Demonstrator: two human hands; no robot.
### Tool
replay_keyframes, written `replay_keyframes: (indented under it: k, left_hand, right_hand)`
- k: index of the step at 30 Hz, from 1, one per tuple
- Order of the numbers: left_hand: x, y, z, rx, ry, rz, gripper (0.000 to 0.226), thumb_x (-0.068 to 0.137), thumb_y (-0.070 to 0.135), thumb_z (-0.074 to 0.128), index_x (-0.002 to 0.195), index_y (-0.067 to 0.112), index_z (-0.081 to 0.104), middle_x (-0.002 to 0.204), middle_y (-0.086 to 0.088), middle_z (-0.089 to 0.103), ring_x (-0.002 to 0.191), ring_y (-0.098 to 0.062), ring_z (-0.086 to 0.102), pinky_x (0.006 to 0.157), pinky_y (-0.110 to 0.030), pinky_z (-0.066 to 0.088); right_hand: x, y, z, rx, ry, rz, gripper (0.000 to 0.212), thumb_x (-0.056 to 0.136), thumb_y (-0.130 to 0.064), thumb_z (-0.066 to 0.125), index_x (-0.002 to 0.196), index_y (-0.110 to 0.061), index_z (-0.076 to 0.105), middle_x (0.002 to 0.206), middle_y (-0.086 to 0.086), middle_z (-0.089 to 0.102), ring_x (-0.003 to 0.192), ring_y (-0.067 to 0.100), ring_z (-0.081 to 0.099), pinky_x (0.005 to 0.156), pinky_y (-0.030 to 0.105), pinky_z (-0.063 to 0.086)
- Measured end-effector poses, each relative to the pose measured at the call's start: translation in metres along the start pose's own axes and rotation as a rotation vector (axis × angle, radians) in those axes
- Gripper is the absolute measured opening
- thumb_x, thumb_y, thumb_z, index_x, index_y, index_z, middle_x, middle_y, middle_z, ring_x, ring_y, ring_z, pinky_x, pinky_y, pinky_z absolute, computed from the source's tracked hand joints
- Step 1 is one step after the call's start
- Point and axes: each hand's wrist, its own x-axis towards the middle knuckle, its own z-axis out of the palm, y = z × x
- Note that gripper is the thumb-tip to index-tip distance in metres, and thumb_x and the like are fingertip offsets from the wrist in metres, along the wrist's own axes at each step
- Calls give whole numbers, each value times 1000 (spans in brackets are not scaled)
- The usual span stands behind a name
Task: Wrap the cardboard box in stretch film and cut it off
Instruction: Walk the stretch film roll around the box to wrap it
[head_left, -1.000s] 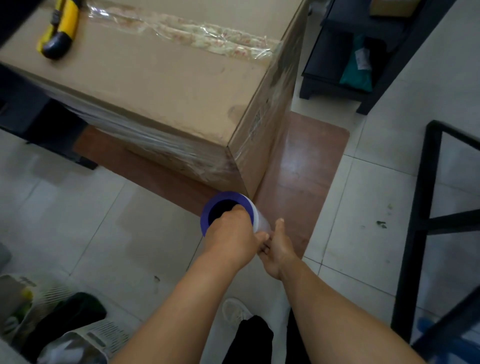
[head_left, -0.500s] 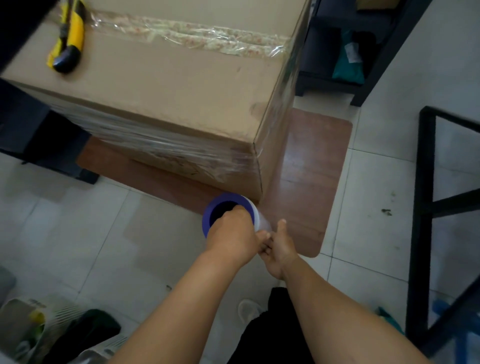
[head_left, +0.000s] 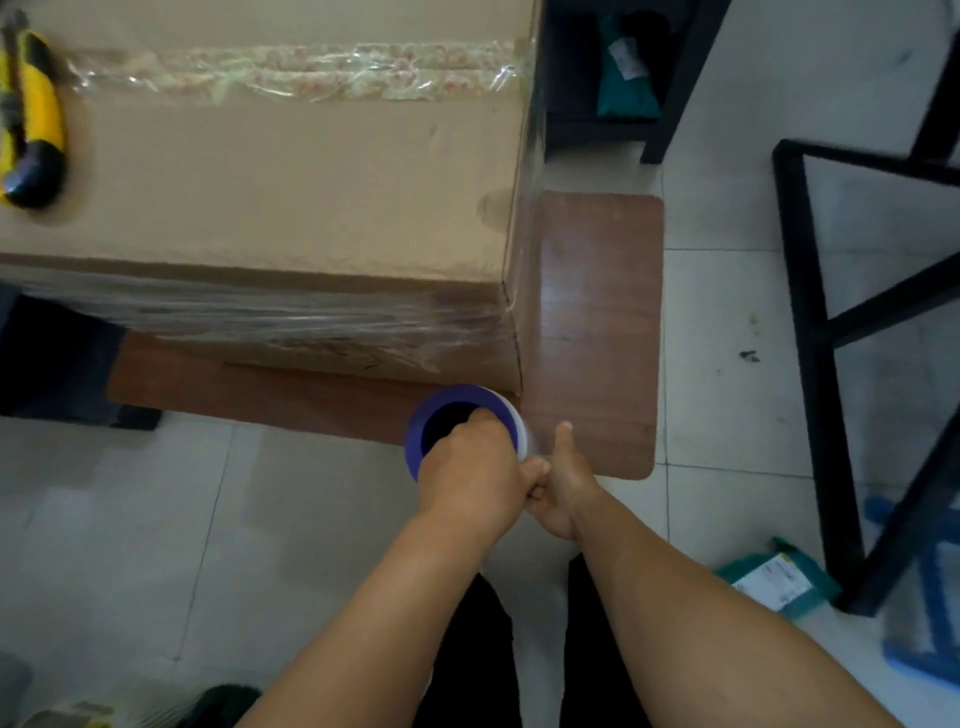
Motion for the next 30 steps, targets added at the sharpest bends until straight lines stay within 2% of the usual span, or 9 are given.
replay_keyframes:
  k: [3, 6, 7, 10, 12, 15, 23, 27, 30]
  left_hand:
    - [3, -8, -4, 47, -3, 67, 58, 84, 51, 63, 116, 5, 47, 117, -14, 60, 107, -31, 58, 78, -34, 44]
    - [6, -16, -7, 82, 1, 122, 58, 84, 51, 62, 116, 5, 48, 116, -13, 60, 106, -31, 59, 75, -32, 42]
    - [7, -19, -8, 90, 3, 134, 57, 84, 51, 62, 115, 5, 48, 115, -13, 61, 104, -30, 59, 73, -32, 41]
    - [8, -25, -7, 119, 8, 144, 58, 84, 52, 62, 115, 5, 47, 112, -12, 61, 101, -30, 60, 70, -31, 38]
    - [9, -27, -7, 128, 5, 138, 58, 84, 53, 62, 115, 5, 47, 109, -12, 62, 97, -29, 61, 69, -31, 39]
    - [9, -28, -6, 141, -2, 137, 58, 84, 53, 61, 114, 6, 47, 106, -10, 63, 93, -27, 62, 66, -30, 41]
    - [8, -36, -8, 156, -4, 157, 58, 82, 54, 62, 111, 6, 48, 102, -9, 63, 91, -28, 61, 66, -31, 40]
    - [11, -49, -11, 155, -35, 196, 58, 80, 55, 65, 110, 8, 48, 98, -7, 63, 88, -26, 62, 64, -31, 41]
    - [16, -60, -15, 186, -53, 244, 58, 79, 54, 66, 111, 9, 47, 100, -6, 63, 89, -26, 62, 64, -31, 43]
  right_hand:
    - [2, 7, 7, 55, 4, -30, 78, 93, -69, 15, 100, -4, 59, 47, 3, 63, 71, 22, 59, 102, 44, 48]
    - [9, 17, 17, 113, 20, -29, 85, 93, -70, 16, 120, -2, 59, 57, 5, 67, 84, 26, 63, 103, 47, 46]
    - [10, 20, 22, 124, 13, -32, 87, 92, -70, 15, 122, -1, 58, 65, 8, 70, 89, 28, 64, 103, 47, 46]
    - [13, 30, 32, 128, -16, -24, 90, 92, -70, 13, 122, -2, 63, 115, 22, 69, 113, 35, 61, 104, 46, 45]
    - [13, 37, 37, 139, -22, -22, 90, 93, -69, 12, 118, -1, 66, 125, 24, 63, 117, 35, 59, 106, 45, 43]
    - [13, 42, 41, 175, -26, -39, 89, 95, -66, 13, 115, 3, 66, 111, 27, 65, 111, 34, 61, 107, 46, 42]
    - [10, 51, 48, 315, -31, -56, 82, 96, -64, 16, 100, -2, 69, 96, 18, 65, 102, 31, 61, 108, 44, 43]
    - [11, 57, 58, 422, -50, -78, 82, 97, -63, 16, 116, 1, 65, 96, 17, 70, 96, 26, 65, 108, 39, 43]
    - [14, 62, 70, 504, -17, -98, 80, 97, -63, 17, 118, -1, 62, 93, 14, 74, 102, 26, 64, 111, 39, 40]
